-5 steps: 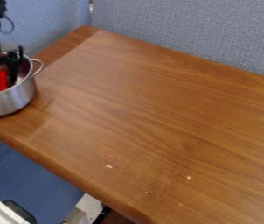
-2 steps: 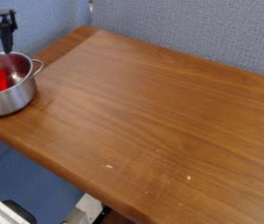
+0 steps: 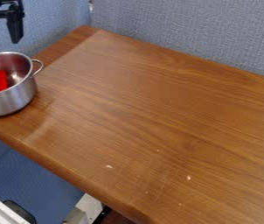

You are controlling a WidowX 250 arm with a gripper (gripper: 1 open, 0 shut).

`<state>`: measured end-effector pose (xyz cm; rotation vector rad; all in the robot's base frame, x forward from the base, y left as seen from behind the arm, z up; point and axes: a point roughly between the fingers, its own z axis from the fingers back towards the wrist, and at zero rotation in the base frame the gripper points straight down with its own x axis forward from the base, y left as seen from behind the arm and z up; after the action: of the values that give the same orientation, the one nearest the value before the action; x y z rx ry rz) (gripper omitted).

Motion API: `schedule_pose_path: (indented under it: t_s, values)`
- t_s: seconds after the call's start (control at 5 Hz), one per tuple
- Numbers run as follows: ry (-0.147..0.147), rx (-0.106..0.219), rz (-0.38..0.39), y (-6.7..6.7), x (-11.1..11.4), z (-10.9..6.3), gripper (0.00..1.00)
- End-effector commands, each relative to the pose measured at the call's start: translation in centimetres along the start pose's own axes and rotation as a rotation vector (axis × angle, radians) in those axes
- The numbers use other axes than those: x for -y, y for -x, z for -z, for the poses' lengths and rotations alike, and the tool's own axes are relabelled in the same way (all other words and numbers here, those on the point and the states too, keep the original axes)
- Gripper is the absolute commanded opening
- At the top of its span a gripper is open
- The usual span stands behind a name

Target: Put the red object in the metal pot

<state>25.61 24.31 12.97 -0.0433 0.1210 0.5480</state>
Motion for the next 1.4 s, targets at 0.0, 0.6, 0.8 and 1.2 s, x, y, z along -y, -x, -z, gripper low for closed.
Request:
schedule_pose_path:
  t_s: [0.0,0.6,0.8,1.2]
  values:
    - [-0.015,0.092,0.095,0.7,1.4,-4.0,1.00]
    - [-0.053,0.121,0.121,1.6,1.2,-1.7,1.00]
    - [-0.053,0.127,0.087,1.0,1.0,-1.0,1.00]
    - [-0.022,0.111,0.055,1.7,0.2,-0.7,0.00]
